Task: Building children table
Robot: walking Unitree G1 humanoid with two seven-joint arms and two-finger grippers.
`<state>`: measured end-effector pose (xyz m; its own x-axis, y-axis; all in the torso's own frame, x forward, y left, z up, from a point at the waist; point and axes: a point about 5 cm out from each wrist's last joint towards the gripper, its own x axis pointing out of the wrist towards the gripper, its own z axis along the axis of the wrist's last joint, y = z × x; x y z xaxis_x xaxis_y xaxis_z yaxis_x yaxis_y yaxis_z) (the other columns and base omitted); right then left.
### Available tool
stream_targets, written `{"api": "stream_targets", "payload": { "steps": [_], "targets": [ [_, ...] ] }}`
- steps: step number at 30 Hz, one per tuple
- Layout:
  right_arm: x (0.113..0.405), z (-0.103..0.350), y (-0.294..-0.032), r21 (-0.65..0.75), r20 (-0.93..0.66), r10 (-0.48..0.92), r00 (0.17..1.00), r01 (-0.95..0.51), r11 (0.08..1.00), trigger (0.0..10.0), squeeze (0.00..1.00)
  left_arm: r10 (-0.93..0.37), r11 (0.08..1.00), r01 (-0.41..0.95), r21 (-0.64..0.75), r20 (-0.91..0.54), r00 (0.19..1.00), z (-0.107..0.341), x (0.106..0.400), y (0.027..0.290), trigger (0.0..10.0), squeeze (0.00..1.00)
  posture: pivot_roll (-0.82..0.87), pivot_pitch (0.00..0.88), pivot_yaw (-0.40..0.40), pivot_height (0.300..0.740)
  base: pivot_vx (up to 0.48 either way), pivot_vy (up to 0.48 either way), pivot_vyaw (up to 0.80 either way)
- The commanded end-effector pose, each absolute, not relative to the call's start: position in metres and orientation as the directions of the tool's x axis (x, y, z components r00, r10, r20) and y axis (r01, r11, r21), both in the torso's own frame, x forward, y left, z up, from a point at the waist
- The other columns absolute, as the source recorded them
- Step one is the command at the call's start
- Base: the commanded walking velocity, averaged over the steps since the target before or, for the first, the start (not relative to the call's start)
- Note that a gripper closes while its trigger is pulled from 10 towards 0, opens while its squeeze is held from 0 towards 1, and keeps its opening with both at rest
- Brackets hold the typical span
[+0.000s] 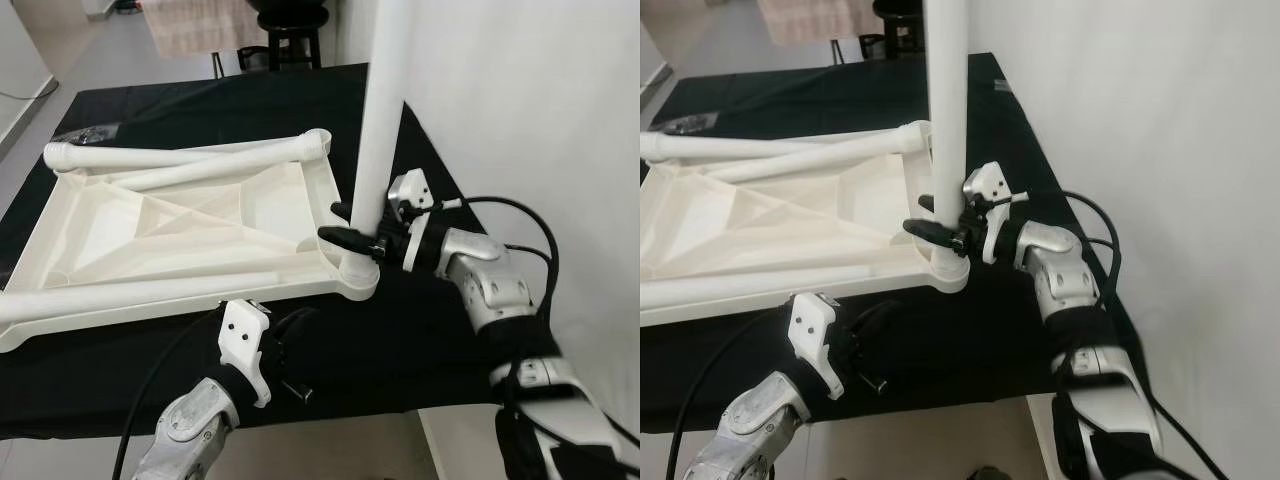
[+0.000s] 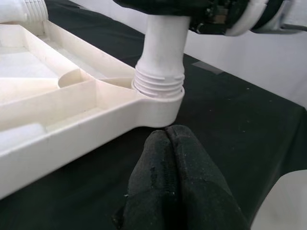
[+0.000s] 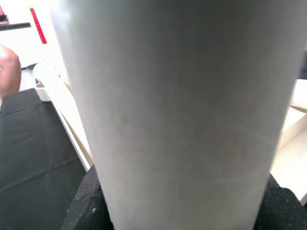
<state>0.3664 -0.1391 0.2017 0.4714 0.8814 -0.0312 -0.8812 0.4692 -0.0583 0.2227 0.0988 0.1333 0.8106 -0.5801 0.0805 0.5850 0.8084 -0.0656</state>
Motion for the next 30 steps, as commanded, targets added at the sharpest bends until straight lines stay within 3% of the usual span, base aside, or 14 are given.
{"api": "stream_targets", "payload": {
  "steps": [1,9,11,12,13,14,15,16,18,26,27,28,29,30],
  "targets": [
    [0.369,0.200,-0.146,-0.018,-0.018,0.882,0.472,-0.882,0.471,0.0,0.00,-0.575,0.813,0.579,-0.066,0.066,0.815,0.130,0.220,0.099,10.0,0.00,0.04,0.117,-0.035,0.740,0.000,0.000,0.00],
    [0.358,0.187,-0.162,-0.074,-0.048,0.876,0.480,-0.876,0.476,0.0,0.00,-0.577,0.811,0.581,-0.072,0.067,0.814,0.131,0.219,0.099,10.0,0.00,0.02,0.129,-0.029,0.740,0.000,0.000,0.00],
    [0.349,0.167,-0.160,-0.098,-0.123,0.801,0.586,-0.810,0.578,0.0,0.00,-0.578,0.810,0.582,-0.074,0.067,0.813,0.131,0.219,0.100,10.0,0.00,0.02,0.135,-0.029,0.740,0.000,0.000,0.00],
    [0.349,0.167,-0.160,-0.098,-0.123,0.801,0.586,-0.810,0.578,0.0,0.00,-0.578,0.810,0.582,-0.074,0.067,0.813,0.131,0.219,0.100,10.0,0.00,0.02,0.135,-0.029,0.740,0.000,0.000,0.00],
    [0.344,0.155,-0.156,-0.123,-0.173,0.715,0.677,-0.735,0.667,0.0,0.00,-0.579,0.810,0.582,-0.074,0.066,0.813,0.131,0.219,0.101,10.0,0.00,0.02,0.140,-0.027,0.740,0.000,0.000,0.00],
    [0.344,0.155,-0.156,-0.123,-0.173,0.715,0.677,-0.735,0.667,0.0,0.00,-0.579,0.810,0.582,-0.074,0.066,0.813,0.131,0.219,0.101,10.0,0.00,0.02,0.140,-0.027,0.740,0.000,0.000,0.00],
    [0.338,0.143,-0.152,-0.102,-0.150,0.448,0.882,-0.464,0.880,0.0,0.00,-0.578,0.810,0.582,-0.073,0.066,0.813,0.132,0.219,0.102,10.0,0.00,0.01,0.147,-0.018,0.740,0.000,0.000,0.00],
    [0.338,0.143,-0.152,-0.102,-0.150,0.448,0.882,-0.464,0.880,0.0,0.00,-0.578,0.810,0.582,-0.073,0.066,0.813,0.132,0.219,0.102,10.0,0.00,0.01,0.147,-0.018,0.740,0.000,0.000,0.00],
    [0.316,0.136,-0.134,-0.068,-0.155,0.298,0.942,-0.311,0.948,0.0,0.00,-0.579,0.810,0.582,-0.073,0.064,0.813,0.132,0.220,0.105,10.0,0.00,-0.02,0.143,0.013,0.740,0.000,0.000,0.00],
    [0.321,0.139,-0.119,-0.118,-0.142,0.355,0.924,-0.371,0.921,0.0,0.00,-0.585,0.806,0.588,-0.070,0.062,0.809,0.132,0.222,0.104,10.0,0.00,0.00,0.136,-0.004,0.740,0.000,0.000,0.00],
    [0.320,0.140,-0.115,-0.106,-0.137,0.375,0.917,-0.390,0.915,9.4,0.00,-0.577,0.811,0.581,-0.070,0.064,0.814,0.132,0.222,0.105,10.0,0.00,0.00,0.136,-0.004,0.740,0.000,0.000,0.00],
    [0.320,0.141,-0.113,-0.098,-0.136,0.386,0.912,-0.400,0.911,9.4,0.00,-0.573,0.814,0.576,-0.070,0.066,0.817,0.132,0.222,0.105,10.0,0.00,0.00,0.136,-0.004,0.740,0.000,0.000,0.00],
    [0.321,0.147,-0.112,-0.084,-0.107,0.422,0.900,-0.431,0.898,10.0,1.00,-0.572,0.815,0.575,-0.071,0.066,0.818,0.132,0.223,0.105,10.0,0.00,0.00,0.133,-0.004,0.740,0.000,0.000,0.00],
    [0.322,0.151,-0.112,-0.075,-0.086,0.446,0.891,-0.453,0.889,10.0,1.00,-0.571,0.815,0.575,-0.071,0.066,0.818,0.131,0.223,0.105,10.0,0.00,0.00,0.133,-0.004,0.740,0.000,0.000,0.00]
  ]
}}
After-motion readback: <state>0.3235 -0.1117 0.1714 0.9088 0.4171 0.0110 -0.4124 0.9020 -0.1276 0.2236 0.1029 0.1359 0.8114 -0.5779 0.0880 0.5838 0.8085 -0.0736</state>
